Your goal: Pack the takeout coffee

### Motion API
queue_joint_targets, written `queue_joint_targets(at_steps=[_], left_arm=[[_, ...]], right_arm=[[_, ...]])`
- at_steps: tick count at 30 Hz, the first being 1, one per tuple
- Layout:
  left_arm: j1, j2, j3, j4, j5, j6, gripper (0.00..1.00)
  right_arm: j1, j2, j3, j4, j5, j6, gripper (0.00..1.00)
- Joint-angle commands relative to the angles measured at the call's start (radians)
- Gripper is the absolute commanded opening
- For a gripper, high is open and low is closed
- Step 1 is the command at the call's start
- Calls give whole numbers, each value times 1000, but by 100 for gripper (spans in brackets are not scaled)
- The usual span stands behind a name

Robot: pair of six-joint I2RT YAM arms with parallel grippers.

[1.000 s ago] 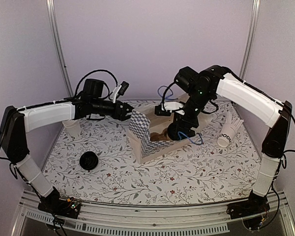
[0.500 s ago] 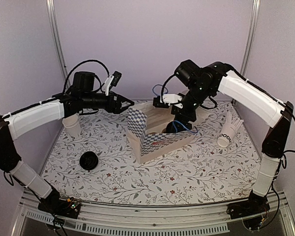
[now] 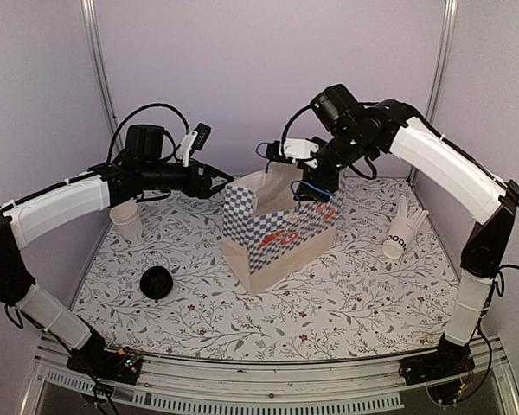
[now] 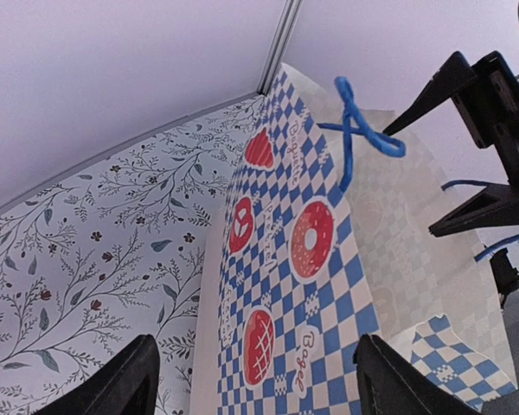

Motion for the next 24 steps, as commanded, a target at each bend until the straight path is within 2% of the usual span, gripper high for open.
queue_joint_targets(at_steps=[1,7,16,20,24], left_arm=[[11,-27,15,12,-17,-11,80],[11,-56,20,-3,-36,-10,80],[8,-155,69,-67,-85,2,80],[-8,-191,103,-91,-105,9,80],[-50,-220,123,-108,-120,21,81]], right_arm=[[-10,-52,25,133,69,-35,82],[-10,-57,49,212,152,-119,79],[-27,-127,54,275,212,-149,76],[-101,-182,32,269,188,-110,73],[-239,-243,-98,257,103,-41,71]])
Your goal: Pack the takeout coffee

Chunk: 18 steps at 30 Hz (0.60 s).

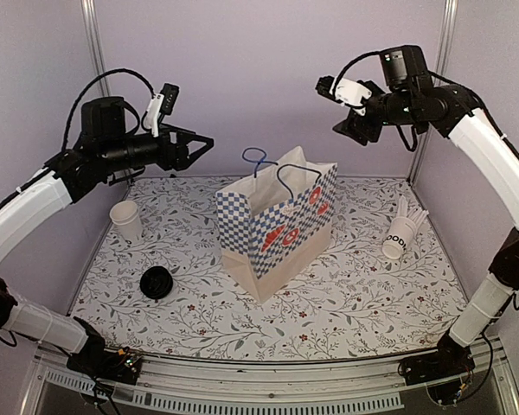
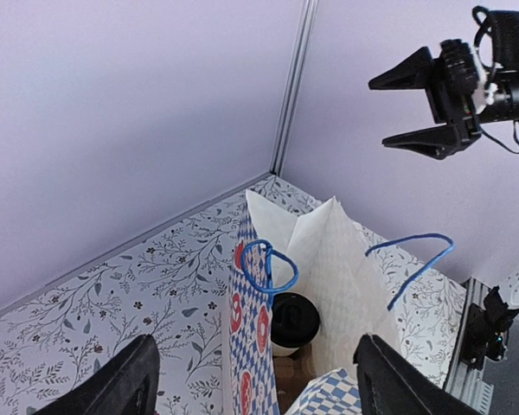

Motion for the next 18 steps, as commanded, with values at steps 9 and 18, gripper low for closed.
queue_joint_targets(at_steps=[9,18], left_arm=[[-196,-23,80,-112,-39,88,80],[-330,-42,-9,-63,-59,68,80]], right_arm=[[-460,-164,-512,-27,-402,203,71],[-721,-46,-575,-66,-607,126,64]])
